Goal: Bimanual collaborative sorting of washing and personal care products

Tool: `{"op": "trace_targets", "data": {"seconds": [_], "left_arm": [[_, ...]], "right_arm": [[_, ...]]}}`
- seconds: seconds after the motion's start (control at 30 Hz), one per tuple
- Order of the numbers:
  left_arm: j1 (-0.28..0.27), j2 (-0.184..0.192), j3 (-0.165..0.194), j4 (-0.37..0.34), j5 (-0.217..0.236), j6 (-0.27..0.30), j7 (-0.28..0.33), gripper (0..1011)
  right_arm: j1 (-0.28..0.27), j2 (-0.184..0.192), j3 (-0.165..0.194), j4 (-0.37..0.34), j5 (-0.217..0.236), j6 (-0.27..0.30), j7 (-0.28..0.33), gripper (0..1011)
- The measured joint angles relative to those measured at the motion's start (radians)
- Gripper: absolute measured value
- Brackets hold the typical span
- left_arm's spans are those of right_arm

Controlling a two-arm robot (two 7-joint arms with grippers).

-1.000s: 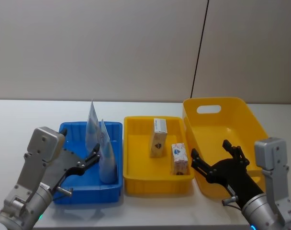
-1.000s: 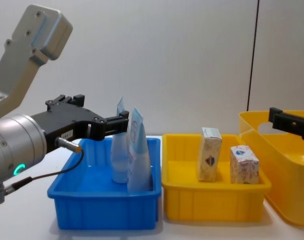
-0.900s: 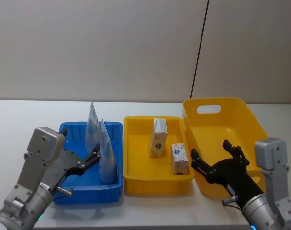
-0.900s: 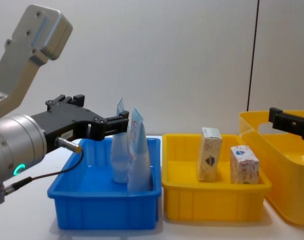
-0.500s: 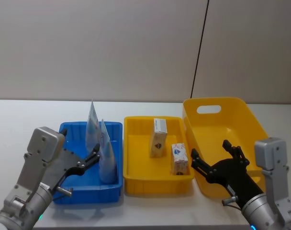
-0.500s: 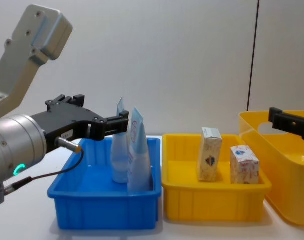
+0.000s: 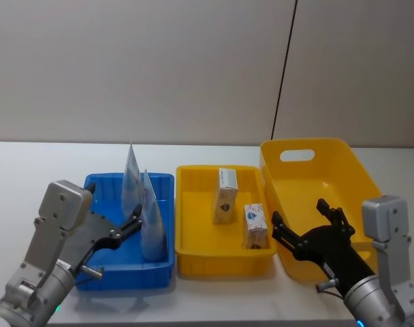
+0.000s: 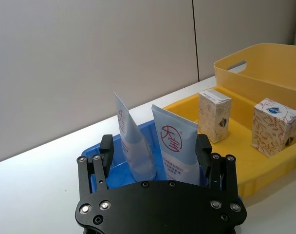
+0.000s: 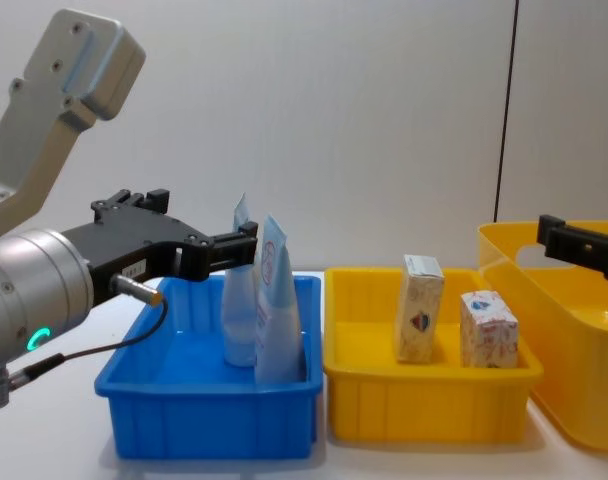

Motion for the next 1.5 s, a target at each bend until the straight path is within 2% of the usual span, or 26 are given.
{"op": "trace_targets", "data": {"seconds": [0.97, 1.1, 1.5], "left_arm": [[0.001, -0.001, -0.001, 0.000, -0.003, 0.000, -0.006, 1001], [0.006, -0.004, -0.005, 0.001, -0.020, 0.001, -0.021, 1001], [0.039, -0.019, -0.030, -0.005, -0.110, 0.017, -0.082, 1001]], "right_arm": [[0.000, 0.000, 0.000, 0.000, 0.000, 0.000, 0.000, 1003], [0.000, 0.000, 0.000, 0.000, 0.000, 0.000, 0.000, 1003], [0.000, 0.000, 0.000, 0.000, 0.000, 0.000, 0.000, 1003]]}}
